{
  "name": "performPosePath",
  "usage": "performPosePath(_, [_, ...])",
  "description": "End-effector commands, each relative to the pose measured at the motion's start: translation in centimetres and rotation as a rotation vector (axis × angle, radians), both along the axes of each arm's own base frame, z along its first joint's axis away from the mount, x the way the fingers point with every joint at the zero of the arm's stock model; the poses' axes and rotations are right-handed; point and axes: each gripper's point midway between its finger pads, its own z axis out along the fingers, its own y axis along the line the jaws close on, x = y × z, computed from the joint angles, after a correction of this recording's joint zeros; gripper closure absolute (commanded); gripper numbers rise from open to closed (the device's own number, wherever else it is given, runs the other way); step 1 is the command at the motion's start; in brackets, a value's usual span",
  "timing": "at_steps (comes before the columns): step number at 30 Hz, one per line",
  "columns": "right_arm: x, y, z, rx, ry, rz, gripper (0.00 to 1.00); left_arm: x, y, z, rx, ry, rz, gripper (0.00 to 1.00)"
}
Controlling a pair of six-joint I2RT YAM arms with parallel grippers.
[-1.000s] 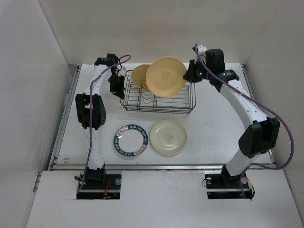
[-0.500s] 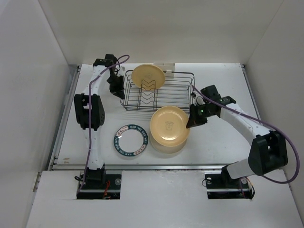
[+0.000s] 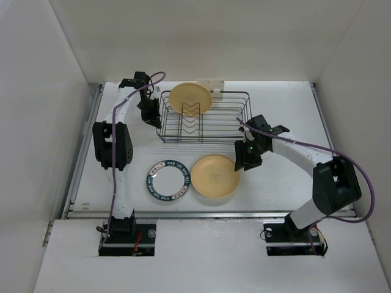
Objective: Unload the plates from the dish rack
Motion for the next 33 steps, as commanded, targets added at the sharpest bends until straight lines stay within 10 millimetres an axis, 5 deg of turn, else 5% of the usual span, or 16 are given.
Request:
performPosePath(1, [1.4,-0.5,0.9,-0.064,-0.060,-0.033,0.42,-2.4,-0.6,-0.4,-0.026,0.116,0.063,1.00])
performPosePath(4, [2.0,-0.7,2.8,-0.082,-0.114,-0.041,0.40,-2.4,-0.6,-0.4,-0.026,0.116,0.063,1.00])
performPosePath(11, [6.2,2.1,13.4,0.030,-0.478,0.026,0.40,-2.4,-0.6,-0.4,-0.026,0.116,0.063,1.00])
performPosePath(12, [7.9,2.7,15.7,0.044,-0.577,0.015,0.40,-2.4,-0.6,-0.4,-0.026,0.116,0.063,1.00])
performPosePath(15, [11.8,3.3,18.6,0.039,-0.727,-0.023,0.37,-2.5,-0.6,-0.8,-0.024,0.126,0.063,1.00])
performPosePath(16, [14.0,4.2,21.4,0.072,-0.829,-0.037,0.37,-2.5,-0.6,-0.8,-0.024,0.126,0.063,1.00])
performPosePath(18, [17.1,5.8,20.5,0.058,-0.854,0.008,0.37,-2.4,-0.3,-1.0,-0.003,0.123,0.067,1.00])
performPosePath(19, [18.8,6.9,22.6,0.086,-0.918,0.014,0.37,-2.2,-0.3,-1.0,-0.005,0.114,0.067,1.00])
performPosePath(20, [20.7,8.0,20.0,0.068,-0.879,0.036,0.37,-2.4,-0.3,-1.2,-0.003,0.125,0.067,1.00])
performPosePath(22, [22.9,9.3,19.1,0.060,-0.881,0.062,0.37,-2.4,-0.1,-1.3,0.007,0.123,0.069,1.00])
performPosePath(23, [24.5,10.1,21.1,0.084,-0.933,0.052,0.37,-2.4,-0.1,-1.3,0.009,0.120,0.061,1.00])
performPosePath(24, [26.5,10.8,18.6,0.054,-0.920,0.050,0.35,-2.4,-0.1,-1.3,0.009,0.120,0.061,1.00])
performPosePath(26, [29.4,11.9,17.6,0.046,-0.945,0.030,0.32,-2.4,0.0,-1.3,0.010,0.117,0.052,1.00])
performPosePath(33, [34.8,14.2,15.7,0.058,-1.024,-0.009,0.26,-2.0,0.3,-2.1,0.032,0.117,0.037,1.00])
